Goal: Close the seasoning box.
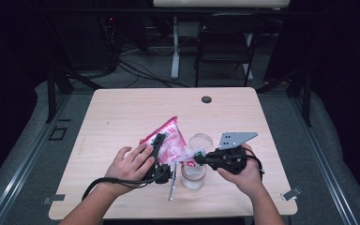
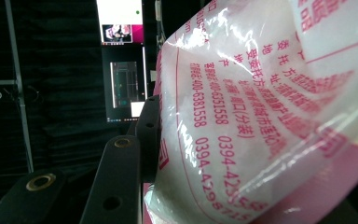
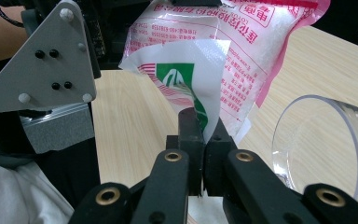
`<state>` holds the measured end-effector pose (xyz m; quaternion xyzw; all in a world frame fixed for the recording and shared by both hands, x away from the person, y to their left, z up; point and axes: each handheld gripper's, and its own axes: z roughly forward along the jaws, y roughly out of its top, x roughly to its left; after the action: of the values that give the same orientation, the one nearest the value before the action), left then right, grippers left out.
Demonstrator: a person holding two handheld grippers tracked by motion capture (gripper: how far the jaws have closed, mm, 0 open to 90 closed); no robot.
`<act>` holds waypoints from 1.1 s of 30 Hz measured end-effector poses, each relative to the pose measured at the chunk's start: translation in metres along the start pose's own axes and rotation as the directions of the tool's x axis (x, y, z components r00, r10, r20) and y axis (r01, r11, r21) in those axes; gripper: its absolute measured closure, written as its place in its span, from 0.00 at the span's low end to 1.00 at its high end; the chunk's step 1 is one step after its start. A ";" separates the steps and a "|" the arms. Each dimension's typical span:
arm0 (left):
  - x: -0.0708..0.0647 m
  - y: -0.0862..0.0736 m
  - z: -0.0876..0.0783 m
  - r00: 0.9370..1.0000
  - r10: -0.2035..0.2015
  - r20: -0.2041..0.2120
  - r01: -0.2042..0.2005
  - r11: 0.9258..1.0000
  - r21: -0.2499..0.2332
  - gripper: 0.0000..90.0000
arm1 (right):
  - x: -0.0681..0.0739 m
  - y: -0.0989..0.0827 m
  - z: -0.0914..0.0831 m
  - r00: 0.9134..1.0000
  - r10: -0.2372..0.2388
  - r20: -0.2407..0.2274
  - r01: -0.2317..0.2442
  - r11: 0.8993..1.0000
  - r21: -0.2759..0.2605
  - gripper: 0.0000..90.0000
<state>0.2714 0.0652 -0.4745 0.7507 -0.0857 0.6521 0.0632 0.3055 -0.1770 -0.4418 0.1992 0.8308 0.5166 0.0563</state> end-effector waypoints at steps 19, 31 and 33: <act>0.001 0.001 -0.001 1.000 0.004 0.008 -0.004 1.000 0.006 0.71 | 0.000 0.000 0.000 1.000 -0.001 0.010 0.001 1.000 0.000 0.99; 0.000 0.001 -0.001 1.000 0.008 0.000 -0.008 1.000 -0.008 0.71 | 0.000 0.000 0.001 1.000 -0.002 0.016 0.002 1.000 -0.002 0.99; -0.001 0.001 -0.001 1.000 0.002 0.009 -0.002 1.000 -0.006 0.71 | 0.000 0.000 0.001 1.000 -0.002 0.017 0.002 1.000 -0.002 0.99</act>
<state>0.2697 0.0642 -0.4754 0.7534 -0.0886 0.6484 0.0642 0.3053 -0.1765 -0.4422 0.2027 0.8299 0.5158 0.0640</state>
